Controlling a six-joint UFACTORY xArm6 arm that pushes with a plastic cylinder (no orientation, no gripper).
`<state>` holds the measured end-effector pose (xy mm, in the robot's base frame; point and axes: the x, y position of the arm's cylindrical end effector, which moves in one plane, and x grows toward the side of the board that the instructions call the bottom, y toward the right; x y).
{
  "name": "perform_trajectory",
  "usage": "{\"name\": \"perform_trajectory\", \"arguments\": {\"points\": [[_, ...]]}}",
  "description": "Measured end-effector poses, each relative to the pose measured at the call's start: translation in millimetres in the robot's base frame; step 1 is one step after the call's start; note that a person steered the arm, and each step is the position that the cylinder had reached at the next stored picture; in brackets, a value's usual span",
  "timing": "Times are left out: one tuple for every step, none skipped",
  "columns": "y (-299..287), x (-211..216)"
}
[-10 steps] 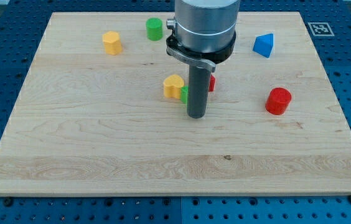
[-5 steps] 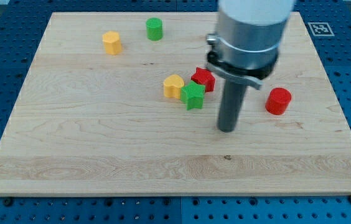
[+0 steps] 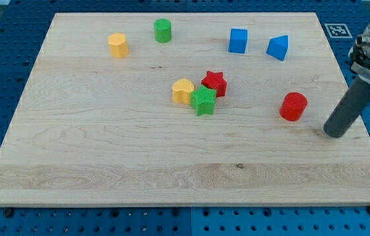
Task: Push red circle to the top of red star
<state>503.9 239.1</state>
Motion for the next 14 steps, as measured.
{"name": "perform_trajectory", "arguments": {"points": [[0,-10],[-1,-29],[-1,-32],[-1,-32],[-12,-26],[-12,-27],[-13,-33],[-29,-39],[-39,-39],[-51,-39],[-57,-39],[-57,-39],[-60,-33],[-60,-30]]}}
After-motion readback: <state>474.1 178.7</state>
